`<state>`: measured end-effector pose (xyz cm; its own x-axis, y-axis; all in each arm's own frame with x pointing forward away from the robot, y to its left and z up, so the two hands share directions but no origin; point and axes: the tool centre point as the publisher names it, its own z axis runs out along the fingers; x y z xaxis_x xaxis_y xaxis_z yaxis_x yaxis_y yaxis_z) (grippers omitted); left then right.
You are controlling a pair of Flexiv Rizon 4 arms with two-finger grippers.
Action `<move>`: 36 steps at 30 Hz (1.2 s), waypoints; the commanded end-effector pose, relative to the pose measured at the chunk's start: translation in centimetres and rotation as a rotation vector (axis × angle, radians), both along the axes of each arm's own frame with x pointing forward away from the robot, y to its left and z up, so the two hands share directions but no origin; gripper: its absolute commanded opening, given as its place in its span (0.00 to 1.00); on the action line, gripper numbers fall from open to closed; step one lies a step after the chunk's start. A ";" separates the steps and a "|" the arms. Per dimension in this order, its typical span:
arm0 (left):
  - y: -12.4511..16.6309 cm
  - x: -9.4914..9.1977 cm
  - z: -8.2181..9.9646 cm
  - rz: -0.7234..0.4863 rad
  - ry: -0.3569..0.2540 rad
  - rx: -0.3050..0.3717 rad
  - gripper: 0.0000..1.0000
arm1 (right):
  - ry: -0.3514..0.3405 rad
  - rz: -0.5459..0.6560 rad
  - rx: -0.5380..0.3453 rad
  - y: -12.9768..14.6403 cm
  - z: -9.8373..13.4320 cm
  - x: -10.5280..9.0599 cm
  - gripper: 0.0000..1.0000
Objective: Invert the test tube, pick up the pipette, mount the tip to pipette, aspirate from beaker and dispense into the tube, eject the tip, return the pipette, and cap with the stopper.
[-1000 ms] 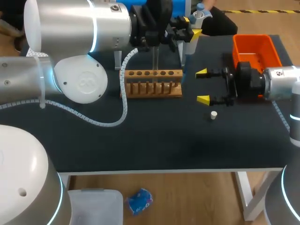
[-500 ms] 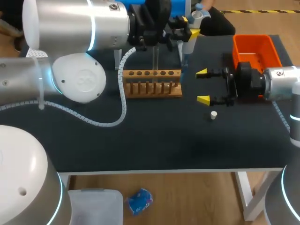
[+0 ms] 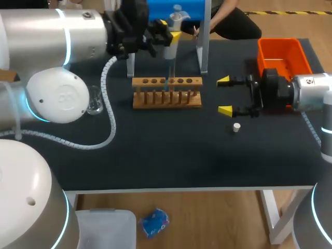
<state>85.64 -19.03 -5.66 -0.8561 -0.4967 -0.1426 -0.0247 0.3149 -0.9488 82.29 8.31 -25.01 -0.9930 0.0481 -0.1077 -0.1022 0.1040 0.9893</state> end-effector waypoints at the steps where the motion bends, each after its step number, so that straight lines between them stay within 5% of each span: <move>1: 5.0 -1.4 0.8 -0.453 0.163 -0.008 0.00 | -0.001 -0.002 -0.003 0.0 0.1 -0.2 1.00; 25: 5.7 -1.1 0.4 -0.430 0.181 -0.013 0.00 | -0.001 -0.002 -0.003 0.0 0.1 -0.2 1.00; 36: 10.8 -0.1 0.4 -0.405 0.180 -0.010 0.00 | -0.001 -0.002 -0.003 0.0 0.1 -0.2 1.00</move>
<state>86.11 -10.58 -5.73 -0.9214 -0.3832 -0.0645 -0.0679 0.3223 -0.9442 82.27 8.30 -25.01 -0.9930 0.0482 -0.1078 -0.1023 0.1041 0.9893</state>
